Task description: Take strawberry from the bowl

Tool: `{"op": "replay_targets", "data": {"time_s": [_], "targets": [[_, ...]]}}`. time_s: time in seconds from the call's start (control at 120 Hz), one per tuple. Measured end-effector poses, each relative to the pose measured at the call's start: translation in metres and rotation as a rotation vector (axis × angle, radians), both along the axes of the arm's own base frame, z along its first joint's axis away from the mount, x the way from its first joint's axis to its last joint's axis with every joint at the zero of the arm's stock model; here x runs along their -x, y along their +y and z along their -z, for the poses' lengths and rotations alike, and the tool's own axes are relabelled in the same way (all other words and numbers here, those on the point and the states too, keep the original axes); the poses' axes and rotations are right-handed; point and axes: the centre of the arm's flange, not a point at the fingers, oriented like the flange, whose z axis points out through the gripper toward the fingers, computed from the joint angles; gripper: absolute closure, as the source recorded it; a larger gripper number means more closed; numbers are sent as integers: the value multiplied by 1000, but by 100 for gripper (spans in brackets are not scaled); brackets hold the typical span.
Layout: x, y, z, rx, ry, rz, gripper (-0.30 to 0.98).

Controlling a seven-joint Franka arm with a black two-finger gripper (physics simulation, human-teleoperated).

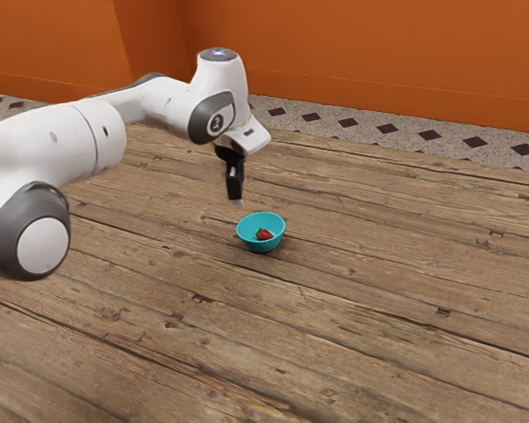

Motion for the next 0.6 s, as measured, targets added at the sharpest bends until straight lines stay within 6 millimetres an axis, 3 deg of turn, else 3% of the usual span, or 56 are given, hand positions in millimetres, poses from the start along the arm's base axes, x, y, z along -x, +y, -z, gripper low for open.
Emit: {"op": "replay_targets", "data": {"time_s": [0.117,0.333,0.6], "targets": [[-11,-9,20,14,-12,71,2],[-19,-13,67,19,4,151,28],[-34,-15,111,25,-21,214,36]]}}
